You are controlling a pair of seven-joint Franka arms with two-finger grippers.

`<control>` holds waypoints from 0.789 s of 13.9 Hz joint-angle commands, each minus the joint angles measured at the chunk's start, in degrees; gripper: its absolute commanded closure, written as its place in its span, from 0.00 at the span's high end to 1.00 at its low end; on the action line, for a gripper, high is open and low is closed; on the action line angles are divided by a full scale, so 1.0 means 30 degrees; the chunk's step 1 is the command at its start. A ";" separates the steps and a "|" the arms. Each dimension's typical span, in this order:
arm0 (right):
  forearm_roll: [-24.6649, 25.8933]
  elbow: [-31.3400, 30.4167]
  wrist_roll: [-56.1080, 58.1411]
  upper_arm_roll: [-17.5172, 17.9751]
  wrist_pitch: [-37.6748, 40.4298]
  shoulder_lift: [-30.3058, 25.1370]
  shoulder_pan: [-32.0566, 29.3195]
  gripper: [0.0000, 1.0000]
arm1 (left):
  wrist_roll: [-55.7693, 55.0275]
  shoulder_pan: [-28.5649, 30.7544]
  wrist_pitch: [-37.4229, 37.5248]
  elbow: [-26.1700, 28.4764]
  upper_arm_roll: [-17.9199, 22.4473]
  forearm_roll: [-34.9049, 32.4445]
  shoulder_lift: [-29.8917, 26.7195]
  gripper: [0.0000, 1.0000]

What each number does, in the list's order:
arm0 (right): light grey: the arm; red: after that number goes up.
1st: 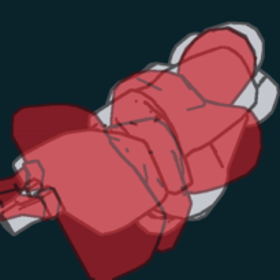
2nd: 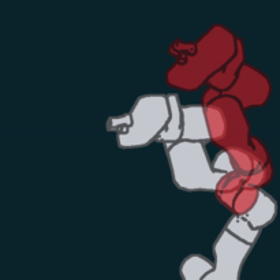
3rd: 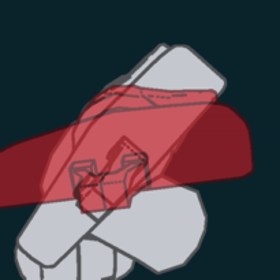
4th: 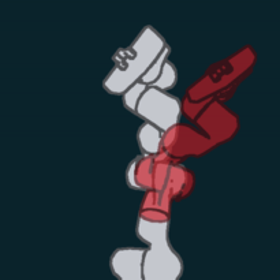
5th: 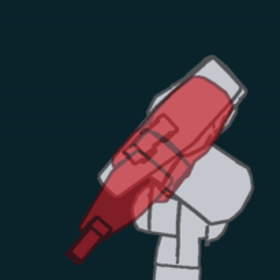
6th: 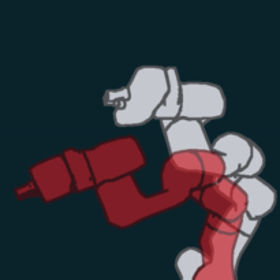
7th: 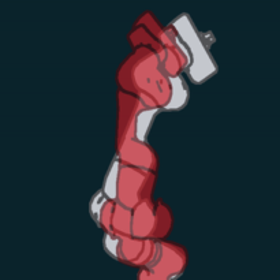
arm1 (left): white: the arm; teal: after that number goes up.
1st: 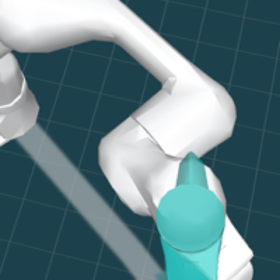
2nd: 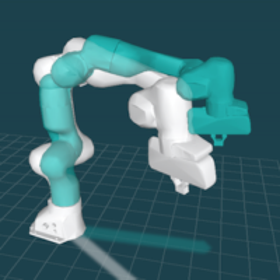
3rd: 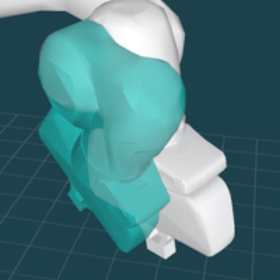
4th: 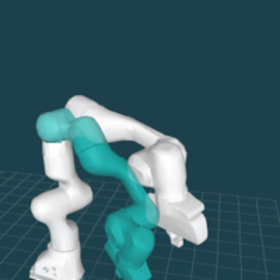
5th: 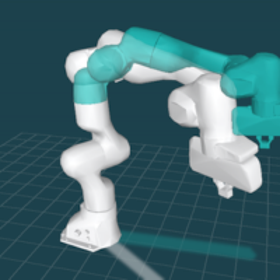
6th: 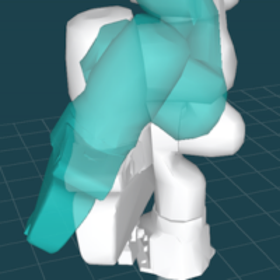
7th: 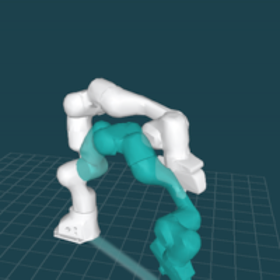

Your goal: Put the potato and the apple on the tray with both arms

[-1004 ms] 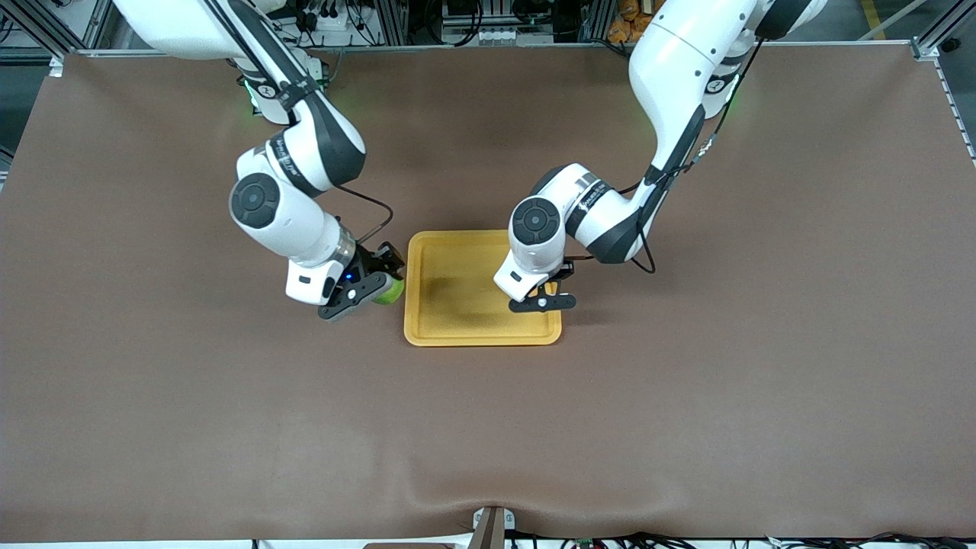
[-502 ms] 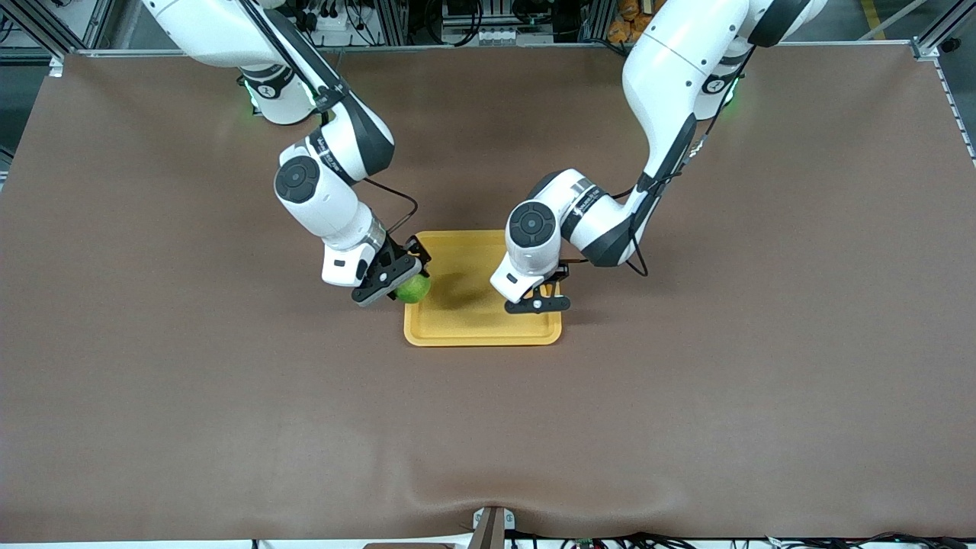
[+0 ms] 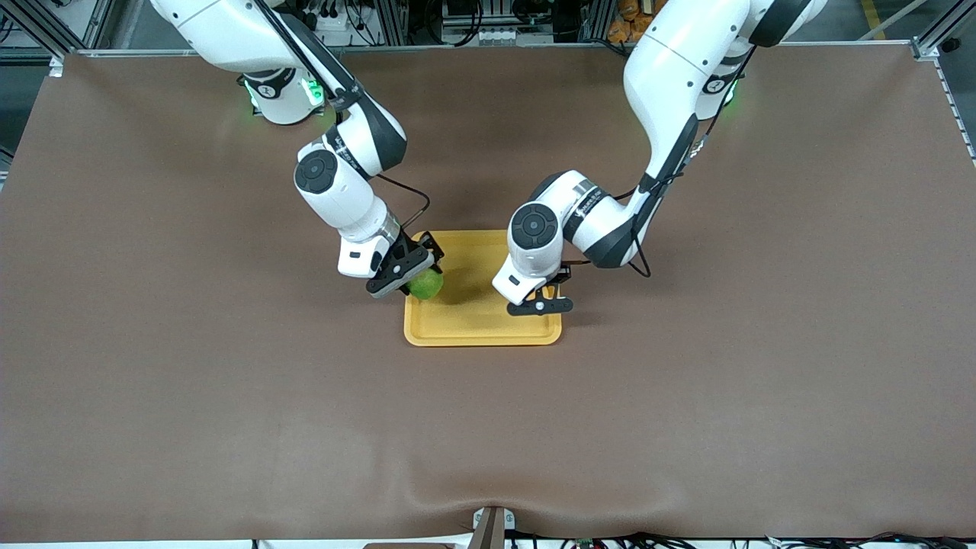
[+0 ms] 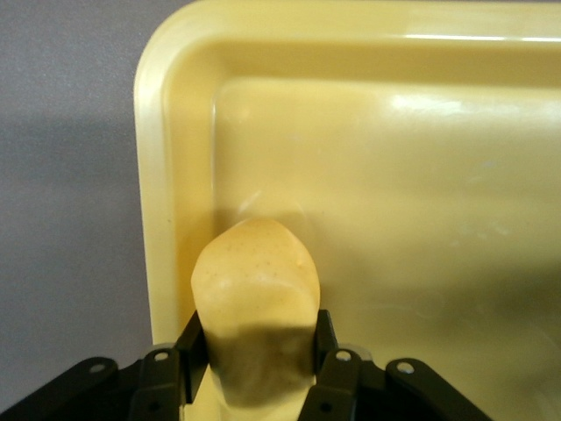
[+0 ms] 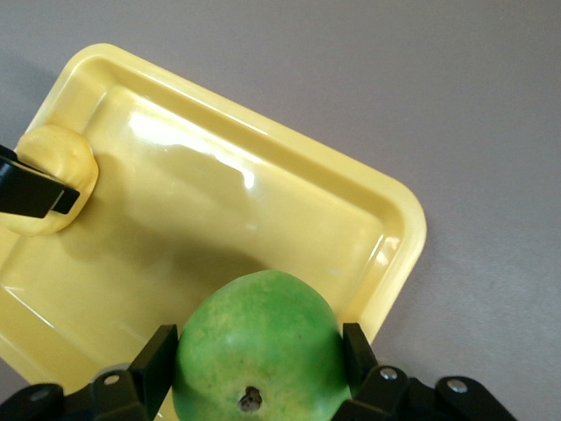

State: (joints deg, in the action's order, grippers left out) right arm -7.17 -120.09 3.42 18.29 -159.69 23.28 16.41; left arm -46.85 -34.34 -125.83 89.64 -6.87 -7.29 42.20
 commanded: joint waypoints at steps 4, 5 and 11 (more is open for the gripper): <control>-0.0101 -0.0283 -0.0261 -0.0034 -0.0618 0.0645 0.0768 0.00 | -0.0175 -0.0009 0.0049 -0.0376 0.0239 -0.0323 0.0028 1.00; -0.0101 -0.0254 -0.0292 -0.0034 -0.0618 0.0705 0.0827 0.00 | -0.0175 -0.0009 0.0165 -0.0406 0.0356 -0.0323 -0.0322 1.00; 0.0309 -0.0108 0.0030 -0.0092 -0.0676 0.1115 0.1294 0.00 | 0.0030 0.1511 0.1392 -0.0406 0.1236 -0.0322 -0.3397 1.00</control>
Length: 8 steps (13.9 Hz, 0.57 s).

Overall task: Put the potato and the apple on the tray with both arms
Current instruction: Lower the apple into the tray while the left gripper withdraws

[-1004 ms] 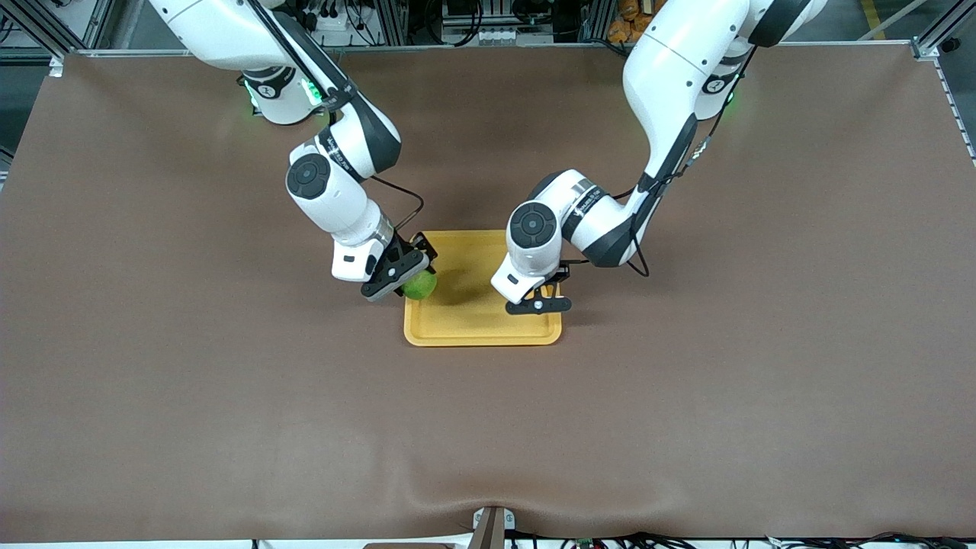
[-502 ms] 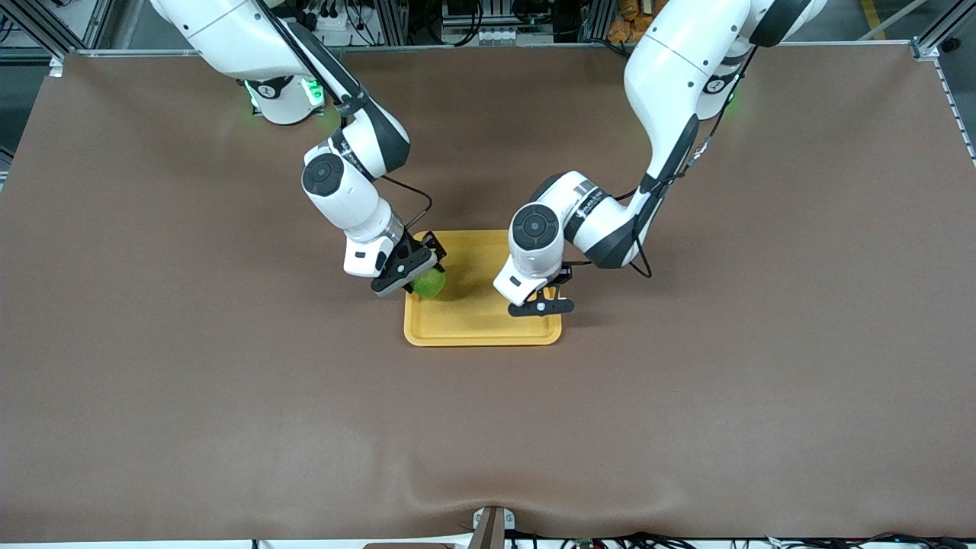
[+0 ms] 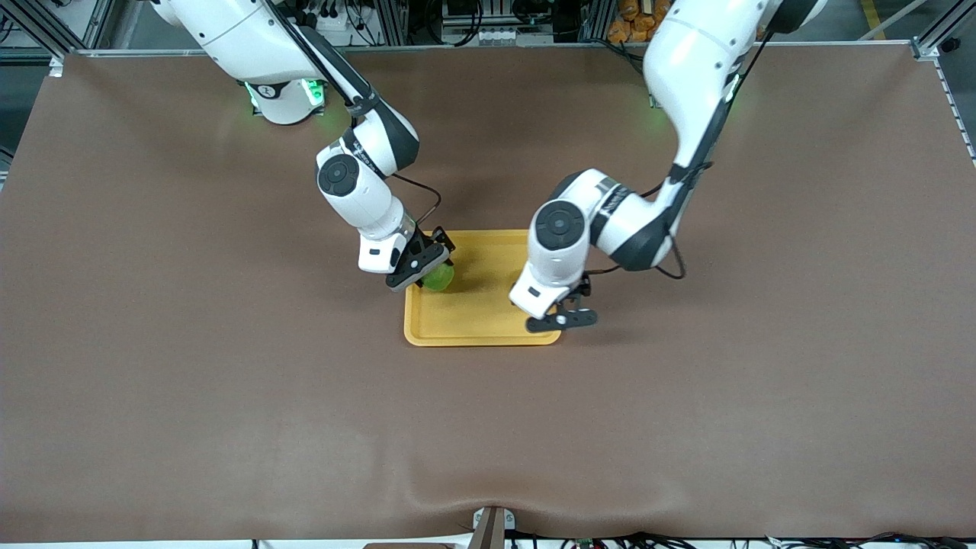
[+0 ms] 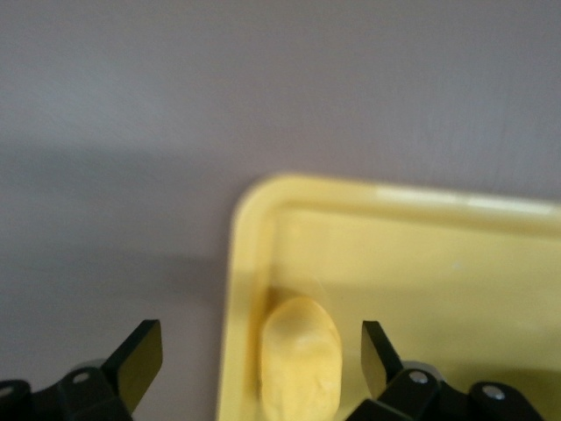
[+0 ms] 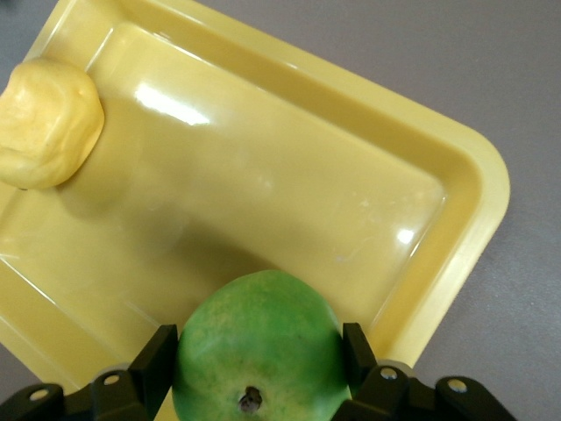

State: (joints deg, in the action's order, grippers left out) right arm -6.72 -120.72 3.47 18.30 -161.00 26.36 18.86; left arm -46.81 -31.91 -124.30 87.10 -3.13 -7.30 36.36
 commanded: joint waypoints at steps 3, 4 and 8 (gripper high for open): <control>0.0217 0.0105 0.0133 -0.0153 -0.0297 0.0324 0.0509 0.00 | 0.1476 0.2017 0.1617 0.0467 -0.0040 -0.0146 -0.2742 1.00; 0.0217 0.0105 0.0133 -0.0153 -0.0297 0.0470 0.0451 0.00 | 0.2267 0.2544 0.1881 0.0467 -0.0040 -0.0116 -0.3123 1.00; 0.0247 0.0105 0.0133 -0.0183 -0.0297 0.0618 0.0333 0.32 | 0.4907 0.4333 0.3986 0.0467 -0.0128 -0.0028 -0.4676 1.00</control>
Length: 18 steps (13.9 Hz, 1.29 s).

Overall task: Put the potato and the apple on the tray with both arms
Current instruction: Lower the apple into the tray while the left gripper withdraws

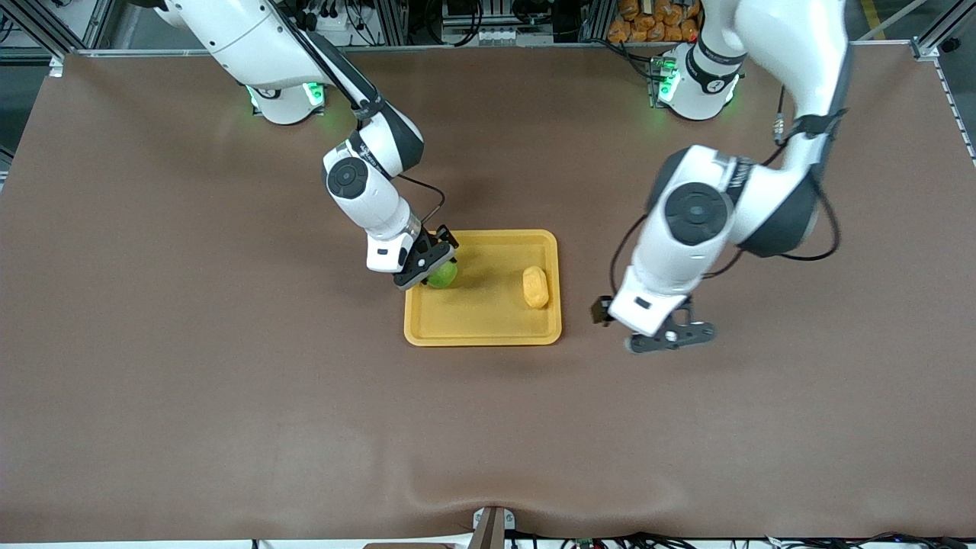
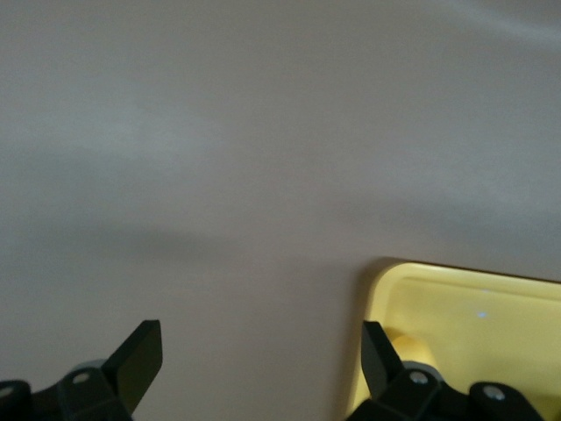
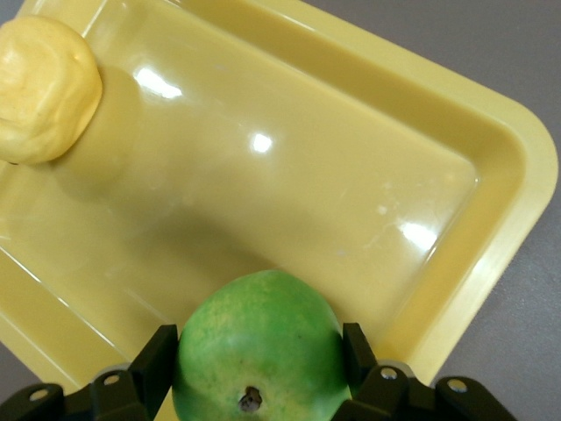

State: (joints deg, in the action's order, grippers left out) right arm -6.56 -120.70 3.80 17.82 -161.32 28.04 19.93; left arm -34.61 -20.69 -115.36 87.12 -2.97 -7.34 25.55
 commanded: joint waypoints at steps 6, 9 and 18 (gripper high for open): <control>0.0223 0.0096 0.0023 -0.0021 -0.0105 -0.0031 -0.0051 1.00 | 0.4118 0.2529 0.3880 0.0490 -0.0213 -0.0013 -0.2947 1.00; 0.0194 0.0067 -0.0093 0.0008 0.0012 -0.0905 -0.0139 1.00 | 0.5641 0.3379 0.4789 0.0490 -0.0213 0.0016 -0.3620 1.00; 0.0165 0.0096 -0.0124 0.0008 0.3754 -0.5563 -0.3589 1.00 | 0.9660 0.5576 0.7923 0.0723 -0.0212 0.0864 -0.6110 1.00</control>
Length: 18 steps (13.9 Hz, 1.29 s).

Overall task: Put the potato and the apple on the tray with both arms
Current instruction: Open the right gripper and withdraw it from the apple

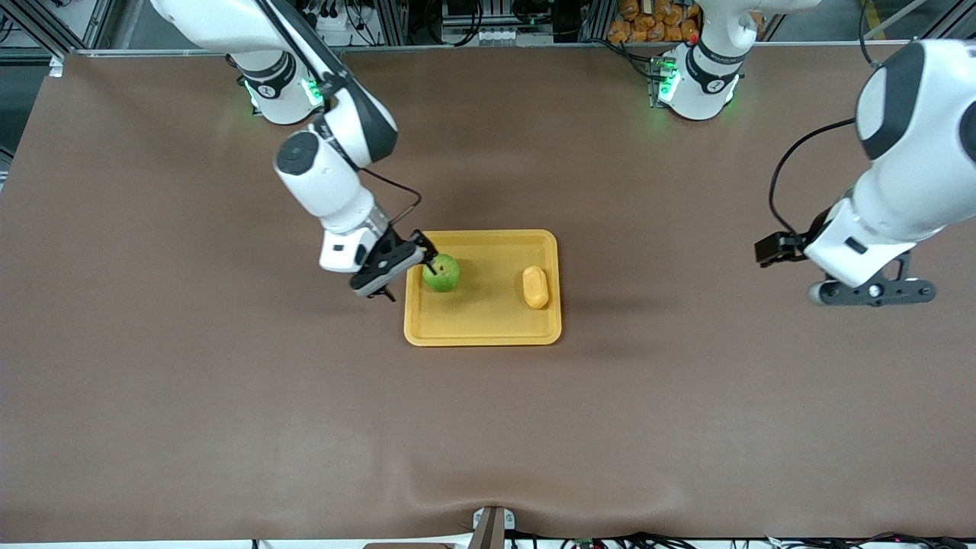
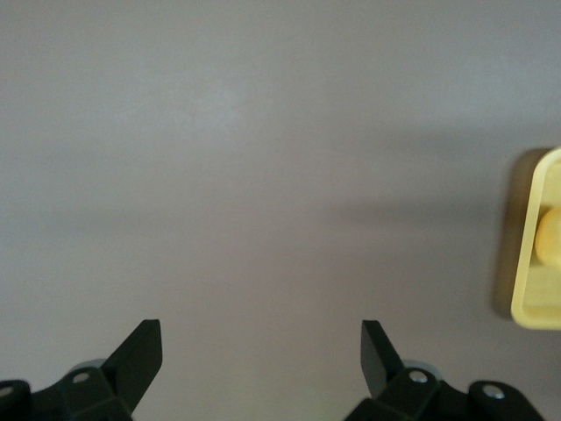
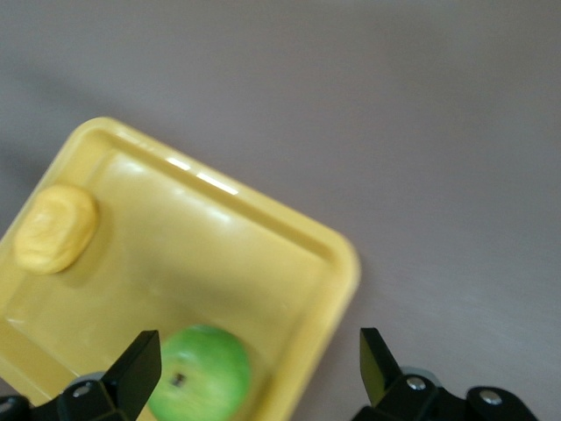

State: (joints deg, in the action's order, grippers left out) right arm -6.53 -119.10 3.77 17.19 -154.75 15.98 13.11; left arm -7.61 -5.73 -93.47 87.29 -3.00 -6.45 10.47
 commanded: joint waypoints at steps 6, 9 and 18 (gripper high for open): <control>0.0155 0.0003 0.2138 0.0247 0.5848 -0.3596 -0.7086 1.00 | 0.0634 0.0593 0.2501 0.0845 -0.0261 0.0684 -0.2578 1.00; 0.0125 0.1199 0.2024 0.0218 0.8915 -0.4650 -0.8759 1.00 | 0.0692 0.1292 0.2533 0.1809 -0.0435 0.0974 -0.3777 1.00; -0.0051 0.8056 0.1907 -0.7512 2.0196 -0.5296 -0.4839 1.00 | 0.1162 0.2380 0.2533 0.3629 -0.1170 0.1885 -0.6710 1.00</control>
State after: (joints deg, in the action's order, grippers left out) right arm -6.58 -98.20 10.35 -3.06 -99.57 0.12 -3.07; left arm -4.83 0.11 -85.66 96.39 -5.67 -1.99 -7.22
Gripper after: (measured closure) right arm 0.000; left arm 0.000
